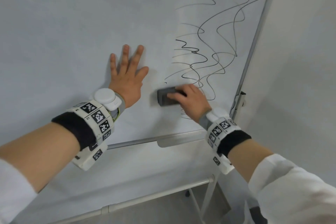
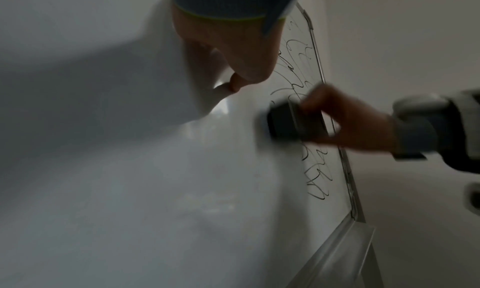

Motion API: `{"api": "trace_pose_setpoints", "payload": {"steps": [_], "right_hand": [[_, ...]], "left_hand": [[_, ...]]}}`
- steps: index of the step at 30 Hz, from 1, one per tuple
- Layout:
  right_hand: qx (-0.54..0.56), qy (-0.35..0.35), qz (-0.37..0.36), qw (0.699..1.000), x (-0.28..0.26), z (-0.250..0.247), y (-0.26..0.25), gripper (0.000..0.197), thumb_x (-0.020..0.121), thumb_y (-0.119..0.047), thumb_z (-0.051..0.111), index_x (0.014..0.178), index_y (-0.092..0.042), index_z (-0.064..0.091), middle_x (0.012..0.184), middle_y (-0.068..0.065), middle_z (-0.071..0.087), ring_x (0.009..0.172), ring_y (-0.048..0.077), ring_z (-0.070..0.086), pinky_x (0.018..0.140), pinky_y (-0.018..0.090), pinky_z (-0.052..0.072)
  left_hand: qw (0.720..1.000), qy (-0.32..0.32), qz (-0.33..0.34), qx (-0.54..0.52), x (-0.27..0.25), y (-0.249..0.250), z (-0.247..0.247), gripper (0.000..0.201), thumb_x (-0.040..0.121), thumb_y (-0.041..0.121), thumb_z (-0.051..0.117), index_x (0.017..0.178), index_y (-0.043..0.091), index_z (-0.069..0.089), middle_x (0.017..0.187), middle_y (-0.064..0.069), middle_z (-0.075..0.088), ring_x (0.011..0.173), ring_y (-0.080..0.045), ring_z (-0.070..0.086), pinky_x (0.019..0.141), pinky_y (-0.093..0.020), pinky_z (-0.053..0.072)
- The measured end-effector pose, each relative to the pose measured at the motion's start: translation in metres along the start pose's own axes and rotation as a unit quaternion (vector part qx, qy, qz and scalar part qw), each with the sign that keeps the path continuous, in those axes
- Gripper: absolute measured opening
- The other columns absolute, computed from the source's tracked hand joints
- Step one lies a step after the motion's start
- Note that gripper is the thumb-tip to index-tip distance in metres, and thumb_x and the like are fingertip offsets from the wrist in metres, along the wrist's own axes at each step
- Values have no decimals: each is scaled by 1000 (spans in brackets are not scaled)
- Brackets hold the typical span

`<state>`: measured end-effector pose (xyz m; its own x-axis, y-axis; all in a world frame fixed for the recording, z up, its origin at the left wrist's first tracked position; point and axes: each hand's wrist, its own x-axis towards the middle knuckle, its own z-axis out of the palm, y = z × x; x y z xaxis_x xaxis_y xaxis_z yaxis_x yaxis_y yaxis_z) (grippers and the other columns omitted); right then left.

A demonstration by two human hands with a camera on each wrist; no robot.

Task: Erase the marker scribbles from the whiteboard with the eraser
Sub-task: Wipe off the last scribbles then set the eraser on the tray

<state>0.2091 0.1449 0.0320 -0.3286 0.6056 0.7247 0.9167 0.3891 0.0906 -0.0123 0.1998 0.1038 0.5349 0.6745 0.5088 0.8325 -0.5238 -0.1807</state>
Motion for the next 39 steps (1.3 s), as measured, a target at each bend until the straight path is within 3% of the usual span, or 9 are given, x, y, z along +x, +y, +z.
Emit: {"api": "trace_pose_setpoints", "payload": {"steps": [5, 10, 13, 17, 20, 23, 28, 32, 39], "right_hand": [[29, 116, 60, 991, 56, -29, 7, 65, 56, 15, 68, 113, -15, 58, 101, 20, 57, 91, 25, 39, 75, 36, 46], [15, 73, 17, 997, 26, -7, 4, 73, 56, 14, 68, 116, -23, 48, 100, 20, 59, 91, 27, 40, 75, 37, 47], [2, 24, -19, 1000, 15, -4, 4, 72, 56, 14, 70, 115, -23, 52, 100, 18, 61, 91, 28, 43, 72, 37, 49], [1, 86, 39, 995, 47, -34, 17, 61, 63, 10, 64, 116, -19, 53, 104, 18, 58, 92, 27, 43, 76, 36, 47], [10, 150, 116, 982, 63, -49, 27, 64, 63, 9, 73, 118, -15, 54, 109, 18, 55, 94, 33, 49, 81, 33, 41], [-3, 124, 80, 989, 49, -38, 23, 70, 60, 9, 76, 119, -19, 49, 107, 19, 57, 95, 29, 45, 80, 35, 44], [-36, 42, -15, 998, 35, -34, 27, 79, 55, 12, 75, 120, -23, 47, 105, 19, 61, 95, 27, 43, 77, 37, 50], [-11, 123, 86, 989, 79, -71, 40, 67, 62, 9, 75, 120, -16, 53, 111, 19, 57, 94, 35, 52, 81, 36, 46], [-37, 122, 64, 990, 80, -65, 36, 66, 63, 6, 75, 121, -16, 53, 109, 20, 57, 91, 38, 55, 78, 39, 49]], "left_hand": [[1000, 6, -14, -1, 6, 6, 0, 29, 84, 9, 54, 111, 16, 44, 154, -3, -20, 139, -38, -20, 106, -62, -13], [1000, 11, 6, 21, 11, 2, -6, 33, 83, 18, 60, 111, 16, 43, 155, -3, -19, 140, -33, -20, 106, -57, -16], [1000, 2, 3, 26, 19, -1, -13, 53, 80, 27, 65, 124, 19, 35, 154, -1, -22, 139, -32, -23, 105, -56, -18], [1000, 0, 4, 15, 24, -3, -22, 89, 76, 30, 71, 144, 24, 13, 154, 1, -21, 139, -31, -23, 106, -55, -16], [1000, -13, 1, 19, 27, -2, -26, 110, 73, 33, 73, 146, 31, -10, 153, 2, -24, 139, -31, -25, 106, -55, -16], [999, -20, 0, 26, 31, -2, -29, 116, 72, 37, 75, 144, 33, -15, 152, 2, -28, 138, -31, -27, 107, -57, -14], [1000, 0, -3, 7, 36, 1, -34, 97, 74, 41, 71, 147, 31, 7, 154, 2, -20, 140, -29, -22, 107, -62, -5], [998, 54, 22, 18, 53, 9, -42, 57, 79, 38, 67, 126, 16, 42, 156, -2, -11, 142, -28, -13, 108, -62, -2], [997, 76, 17, -9, 71, 18, -48, 47, 83, 33, 64, 119, 13, 42, 157, 0, -6, 143, -26, -9, 111, -56, 1]]}}
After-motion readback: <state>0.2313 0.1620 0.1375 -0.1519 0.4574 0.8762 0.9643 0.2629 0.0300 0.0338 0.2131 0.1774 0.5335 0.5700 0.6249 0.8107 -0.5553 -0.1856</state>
